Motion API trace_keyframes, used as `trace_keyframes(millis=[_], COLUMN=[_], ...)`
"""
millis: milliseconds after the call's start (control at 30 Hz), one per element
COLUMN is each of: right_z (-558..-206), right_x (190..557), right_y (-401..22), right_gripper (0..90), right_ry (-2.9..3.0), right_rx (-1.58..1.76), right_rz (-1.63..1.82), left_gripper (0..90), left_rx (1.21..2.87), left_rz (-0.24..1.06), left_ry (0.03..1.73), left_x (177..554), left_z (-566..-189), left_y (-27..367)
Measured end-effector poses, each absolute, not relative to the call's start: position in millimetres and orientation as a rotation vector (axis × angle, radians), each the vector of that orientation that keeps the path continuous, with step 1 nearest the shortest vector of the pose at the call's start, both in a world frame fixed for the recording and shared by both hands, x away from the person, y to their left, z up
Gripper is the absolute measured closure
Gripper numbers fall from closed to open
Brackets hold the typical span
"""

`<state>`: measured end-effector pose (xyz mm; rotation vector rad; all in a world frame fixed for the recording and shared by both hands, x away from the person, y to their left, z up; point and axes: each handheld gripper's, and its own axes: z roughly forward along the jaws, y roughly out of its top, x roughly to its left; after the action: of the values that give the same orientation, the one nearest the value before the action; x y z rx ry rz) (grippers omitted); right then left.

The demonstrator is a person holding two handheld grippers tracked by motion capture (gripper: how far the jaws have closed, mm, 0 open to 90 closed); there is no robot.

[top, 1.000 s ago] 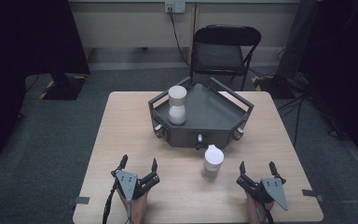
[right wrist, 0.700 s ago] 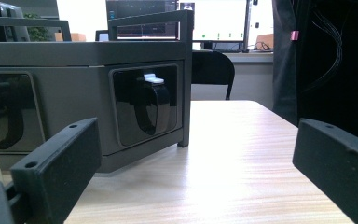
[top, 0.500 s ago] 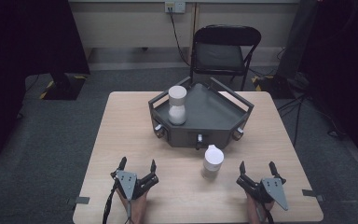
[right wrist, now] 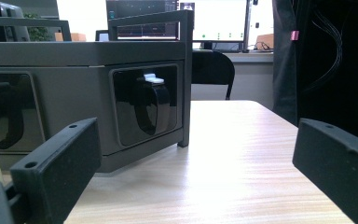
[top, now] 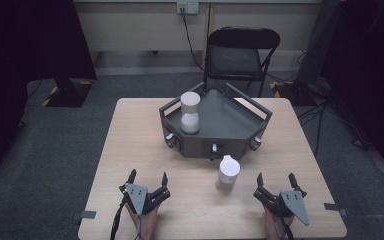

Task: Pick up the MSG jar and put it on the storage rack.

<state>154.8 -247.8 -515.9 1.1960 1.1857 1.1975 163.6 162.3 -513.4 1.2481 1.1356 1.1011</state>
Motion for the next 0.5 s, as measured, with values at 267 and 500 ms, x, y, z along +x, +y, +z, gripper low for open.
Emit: trace_keyframes(millis=[267, 500], right_z=[-516.1, -516.1], right_x=[154.7, 154.6], right_y=[-247.9, -247.9], right_gripper=[0.1, 0.1], right_ry=[1.186, 1.185], right_rx=[1.195, 1.195], right_rz=[1.198, 1.197], left_gripper=[1.9, 1.0], left_rx=[1.239, 1.239], left_rz=[1.147, 1.146], left_ry=[1.134, 1.133], left_x=[163.9, 163.9], left_z=[-516.4, -516.5], left_y=[156.3, 156.4])
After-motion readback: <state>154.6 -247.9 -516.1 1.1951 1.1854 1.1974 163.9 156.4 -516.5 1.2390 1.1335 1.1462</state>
